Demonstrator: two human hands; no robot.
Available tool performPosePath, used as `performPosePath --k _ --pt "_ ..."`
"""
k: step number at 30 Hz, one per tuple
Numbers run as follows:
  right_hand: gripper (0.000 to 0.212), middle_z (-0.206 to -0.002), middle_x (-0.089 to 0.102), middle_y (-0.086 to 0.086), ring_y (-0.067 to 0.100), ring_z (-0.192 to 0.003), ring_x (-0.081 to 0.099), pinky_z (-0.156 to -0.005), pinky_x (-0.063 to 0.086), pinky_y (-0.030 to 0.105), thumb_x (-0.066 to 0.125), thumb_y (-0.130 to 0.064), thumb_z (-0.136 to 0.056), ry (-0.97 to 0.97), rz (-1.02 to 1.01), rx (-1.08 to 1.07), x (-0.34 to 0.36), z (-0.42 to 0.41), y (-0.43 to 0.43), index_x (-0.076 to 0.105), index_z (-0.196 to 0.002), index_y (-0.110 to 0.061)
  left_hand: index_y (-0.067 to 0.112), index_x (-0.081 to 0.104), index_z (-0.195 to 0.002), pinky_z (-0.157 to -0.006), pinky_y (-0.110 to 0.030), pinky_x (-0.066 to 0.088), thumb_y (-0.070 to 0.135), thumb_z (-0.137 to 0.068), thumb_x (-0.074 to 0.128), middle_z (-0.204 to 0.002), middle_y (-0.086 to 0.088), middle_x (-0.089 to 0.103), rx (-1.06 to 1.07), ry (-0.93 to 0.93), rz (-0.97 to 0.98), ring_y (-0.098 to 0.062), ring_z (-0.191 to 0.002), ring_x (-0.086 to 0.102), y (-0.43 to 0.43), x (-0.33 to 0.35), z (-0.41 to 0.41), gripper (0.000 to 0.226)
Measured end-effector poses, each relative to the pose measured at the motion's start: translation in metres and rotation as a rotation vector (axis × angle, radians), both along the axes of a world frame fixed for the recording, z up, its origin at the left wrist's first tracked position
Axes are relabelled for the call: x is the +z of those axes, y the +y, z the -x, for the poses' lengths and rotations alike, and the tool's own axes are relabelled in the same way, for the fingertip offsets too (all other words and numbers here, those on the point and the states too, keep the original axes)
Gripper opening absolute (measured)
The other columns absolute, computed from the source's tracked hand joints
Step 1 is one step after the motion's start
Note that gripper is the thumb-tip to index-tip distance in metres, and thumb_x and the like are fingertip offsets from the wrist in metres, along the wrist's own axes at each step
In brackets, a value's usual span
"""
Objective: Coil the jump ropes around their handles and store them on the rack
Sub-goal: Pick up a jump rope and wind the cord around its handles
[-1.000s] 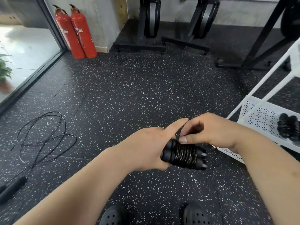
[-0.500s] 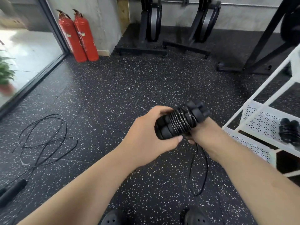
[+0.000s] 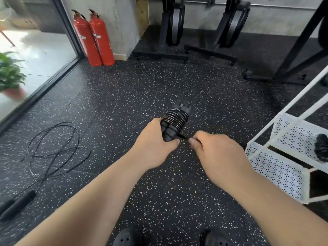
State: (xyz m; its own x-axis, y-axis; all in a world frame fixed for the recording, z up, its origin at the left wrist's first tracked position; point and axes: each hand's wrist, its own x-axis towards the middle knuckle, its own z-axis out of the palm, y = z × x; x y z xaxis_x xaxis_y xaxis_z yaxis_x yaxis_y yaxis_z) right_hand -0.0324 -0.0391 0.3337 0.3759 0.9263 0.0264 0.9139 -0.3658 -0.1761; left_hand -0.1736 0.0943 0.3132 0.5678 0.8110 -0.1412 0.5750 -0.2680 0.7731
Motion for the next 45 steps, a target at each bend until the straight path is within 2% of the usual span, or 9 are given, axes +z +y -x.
performPosePath --k 4,10,18,23,31,36,39,42,45 --pt "0.039 -0.09 0.061 -0.01 0.015 -0.077 0.059 -0.062 0.043 0.035 0.029 -0.052 -0.112 -0.058 0.013 -0.011 0.002 0.009 0.0 0.059 -0.102 -0.029 0.025 0.053 -0.124 -0.077 -0.033 0.054 0.035 -0.087 0.081 -0.109 0.008 0.067 -0.01 0.077 -0.103 -0.014 -0.093 0.066 -0.001 -0.006 -0.002 0.047" --pt "0.019 -0.084 0.062 -0.011 0.018 -0.075 0.061 -0.057 0.04 0.035 0.044 -0.049 -0.11 -0.078 0.013 0.003 0.01 0.01 0.0 0.055 -0.116 -0.034 0.023 0.051 -0.125 -0.083 -0.044 0.057 0.044 -0.087 0.075 -0.109 0.001 0.064 -0.027 0.249 -0.283 -0.026 -0.094 0.066 -0.005 -0.006 0.0 0.049" --pt "0.026 -0.08 0.06 -0.01 0.018 -0.071 0.06 -0.054 0.036 0.034 0.042 -0.05 -0.111 -0.059 0.045 -0.02 0.007 0.01 0.001 0.06 -0.109 -0.032 0.024 0.039 -0.14 -0.074 -0.038 0.052 0.04 -0.091 0.076 -0.126 0.001 0.056 -0.039 0.369 -0.494 -0.029 -0.099 0.069 -0.014 -0.005 -0.004 0.063" --pt "0.015 -0.086 0.064 -0.01 0.02 -0.078 0.063 -0.062 0.049 0.035 0.062 -0.047 -0.103 -0.091 0.02 0.076 0.014 0.01 -0.002 0.055 -0.109 -0.035 0.023 0.047 -0.127 -0.074 -0.038 0.046 0.069 -0.086 0.074 -0.117 0.002 0.059 -0.083 0.513 -0.461 -0.028 -0.102 0.069 -0.011 -0.011 -0.004 0.067" --pt "0.023 -0.097 0.061 -0.015 0.011 -0.096 0.061 -0.074 0.05 0.033 0.063 -0.063 -0.097 -0.079 0.118 0.155 0.019 -0.009 -0.003 0.071 -0.109 -0.044 0.038 0.057 -0.128 -0.093 -0.04 0.056 0.069 -0.085 0.071 -0.118 0.012 0.063 -0.491 0.53 -0.409 -0.019 -0.113 0.064 -0.014 -0.019 0.0 0.055" --pt "0.03 -0.082 0.068 -0.018 0.004 -0.082 0.064 -0.073 0.056 0.034 0.08 -0.072 -0.076 0.113 0.197 0.12 0.008 -0.034 -0.004 0.074 -0.09 -0.047 0.038 0.056 -0.131 -0.099 -0.037 0.051 0.06 -0.084 0.08 -0.111 0.016 0.06 -0.728 0.456 -0.41 -0.017 -0.115 0.062 -0.028 -0.014 -0.002 0.058" --pt "0.024 -0.079 0.072 -0.024 0.0 -0.076 0.067 -0.073 0.056 0.033 0.087 -0.065 -0.074 0.377 0.263 0.147 0.004 -0.054 -0.005 0.077 -0.084 -0.046 0.041 0.044 -0.128 -0.093 -0.036 0.05 0.055 -0.081 0.087 -0.095 0.02 0.056 -0.769 0.416 -0.359 -0.017 -0.109 0.062 -0.031 -0.007 -0.003 0.066" --pt "0.022 -0.079 0.073 -0.022 -0.002 -0.075 0.066 -0.072 0.049 0.028 0.085 -0.06 -0.08 0.532 0.296 0.195 0.005 -0.069 -0.006 0.08 -0.081 -0.039 0.044 0.006 -0.162 -0.102 -0.037 0.047 0.053 -0.079 0.09 -0.119 0.012 0.064 -0.8 0.428 -0.267 -0.017 -0.116 0.055 -0.038 -0.001 -0.004 0.118" --pt "0.027 -0.076 0.074 -0.022 -0.005 -0.07 0.064 -0.07 0.044 0.024 0.085 -0.059 -0.08 0.603 0.34 0.196 0.002 -0.078 -0.008 0.08 -0.081 -0.033 0.049 -0.015 -0.163 -0.106 -0.037 0.044 0.051 -0.078 0.092 -0.128 0.01 0.063 -0.814 0.36 -0.182 -0.018 -0.118 0.053 -0.045 0.002 -0.006 0.137"
